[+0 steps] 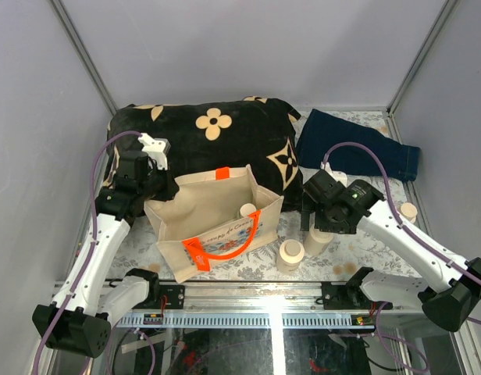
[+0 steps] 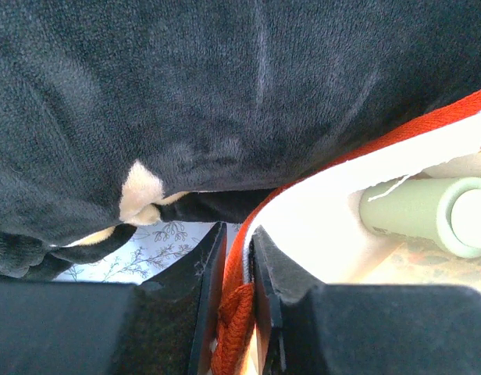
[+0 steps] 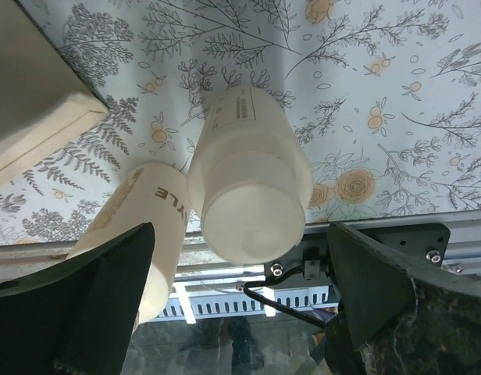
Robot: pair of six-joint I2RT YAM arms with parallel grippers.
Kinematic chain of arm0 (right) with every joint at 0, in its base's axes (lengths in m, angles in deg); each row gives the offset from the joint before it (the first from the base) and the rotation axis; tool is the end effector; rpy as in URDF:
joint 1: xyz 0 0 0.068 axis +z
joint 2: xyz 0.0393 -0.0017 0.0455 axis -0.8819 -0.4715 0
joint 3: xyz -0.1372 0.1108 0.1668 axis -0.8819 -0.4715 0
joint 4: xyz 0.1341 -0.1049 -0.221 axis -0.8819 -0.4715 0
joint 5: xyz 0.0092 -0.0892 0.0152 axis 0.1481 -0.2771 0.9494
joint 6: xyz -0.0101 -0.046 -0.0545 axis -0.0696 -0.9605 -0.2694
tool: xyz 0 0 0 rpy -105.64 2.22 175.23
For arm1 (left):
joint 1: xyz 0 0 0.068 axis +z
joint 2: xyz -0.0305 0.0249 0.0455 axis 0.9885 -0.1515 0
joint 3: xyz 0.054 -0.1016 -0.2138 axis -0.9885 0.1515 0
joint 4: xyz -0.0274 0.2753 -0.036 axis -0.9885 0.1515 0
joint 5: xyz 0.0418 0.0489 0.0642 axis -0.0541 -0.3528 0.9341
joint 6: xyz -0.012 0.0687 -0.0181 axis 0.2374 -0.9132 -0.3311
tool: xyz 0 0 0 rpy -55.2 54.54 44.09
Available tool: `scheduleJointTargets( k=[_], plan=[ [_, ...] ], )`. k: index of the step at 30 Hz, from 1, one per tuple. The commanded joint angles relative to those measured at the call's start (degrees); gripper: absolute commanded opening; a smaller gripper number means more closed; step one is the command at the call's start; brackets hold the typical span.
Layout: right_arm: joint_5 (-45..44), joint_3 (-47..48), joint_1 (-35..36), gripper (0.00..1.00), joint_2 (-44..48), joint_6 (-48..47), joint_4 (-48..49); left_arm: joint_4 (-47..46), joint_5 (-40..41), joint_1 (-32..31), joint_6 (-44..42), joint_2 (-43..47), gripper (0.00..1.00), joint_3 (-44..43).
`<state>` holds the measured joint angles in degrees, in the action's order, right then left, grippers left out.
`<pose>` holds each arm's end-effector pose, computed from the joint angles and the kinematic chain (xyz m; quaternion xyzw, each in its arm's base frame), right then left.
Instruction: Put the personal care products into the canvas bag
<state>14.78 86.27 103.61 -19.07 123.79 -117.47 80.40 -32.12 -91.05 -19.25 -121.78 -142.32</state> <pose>0.1849 0.1428 0.2600 0.0602 0.9713 0.0274 0.2284 0.2481 -0.0533 0.2814 0.0916 0.8950 -0.1274 0.4176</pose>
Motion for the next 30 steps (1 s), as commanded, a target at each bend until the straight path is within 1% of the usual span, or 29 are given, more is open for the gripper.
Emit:
scheduleJointTargets(
  k=[1, 9, 13, 18, 22, 30],
  plan=[
    [1.25, -3.74, -1.13, 0.99, 0.75, 0.79, 5.69, -3.64, -0.74, 0.35, -0.87, -0.38, 0.17, -0.28],
    [0.65, -7.2, -2.37, 0.99, -2.28, -2.18, 10.74, -3.32, -1.04, 0.36, -0.94, -0.79, 0.17, -0.74],
    [2.27, -7.92, -4.6, 0.99, -4.52, -4.52, 13.1, -3.21, -0.89, 0.35, -0.97, -0.74, 0.17, -0.63],
    [2.81, -7.2, -5.08, 0.98, -6.83, -5.26, 11.83, -2.89, -0.67, 0.37, -0.86, -0.5, 0.17, -0.66],
    [3.67, -7.41, -5.14, 0.94, -7.66, -5.01, 10.9, -2.54, -0.39, 0.35, -0.94, -0.61, 0.17, -0.56],
    [4.4, -8.92, -5.11, 0.92, -6.03, -4.28, 8.52, -2.74, -0.5, 0.35, -0.94, -0.83, 0.17, -0.02]
  ],
)
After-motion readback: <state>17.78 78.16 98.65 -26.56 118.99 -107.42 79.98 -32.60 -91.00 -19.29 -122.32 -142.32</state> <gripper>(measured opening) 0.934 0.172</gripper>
